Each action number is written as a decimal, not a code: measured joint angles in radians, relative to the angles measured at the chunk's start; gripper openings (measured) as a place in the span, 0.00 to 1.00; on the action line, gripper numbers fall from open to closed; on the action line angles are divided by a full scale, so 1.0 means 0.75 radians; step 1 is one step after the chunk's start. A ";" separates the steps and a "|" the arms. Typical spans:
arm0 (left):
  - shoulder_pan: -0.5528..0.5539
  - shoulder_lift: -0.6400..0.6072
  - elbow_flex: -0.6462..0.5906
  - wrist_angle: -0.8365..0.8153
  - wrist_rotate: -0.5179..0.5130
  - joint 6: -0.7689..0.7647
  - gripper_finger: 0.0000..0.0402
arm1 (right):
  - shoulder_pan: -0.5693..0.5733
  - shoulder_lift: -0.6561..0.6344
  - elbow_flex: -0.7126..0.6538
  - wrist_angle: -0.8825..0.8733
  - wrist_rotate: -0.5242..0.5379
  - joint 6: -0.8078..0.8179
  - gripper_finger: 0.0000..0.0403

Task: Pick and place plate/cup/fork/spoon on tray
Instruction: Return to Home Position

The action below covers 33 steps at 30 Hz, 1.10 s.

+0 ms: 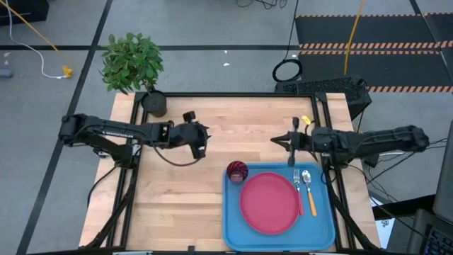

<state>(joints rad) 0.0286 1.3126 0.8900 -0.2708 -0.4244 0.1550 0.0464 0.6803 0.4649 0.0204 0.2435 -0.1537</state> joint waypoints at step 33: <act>0.172 -0.689 -0.786 0.850 0.580 -0.002 0.38 | -0.193 -0.155 -0.383 0.389 -0.192 -0.021 0.00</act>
<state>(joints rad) 0.1575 0.7956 0.3003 0.3665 0.0105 0.1532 -0.0982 0.5644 0.1776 0.3121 0.0996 -0.1692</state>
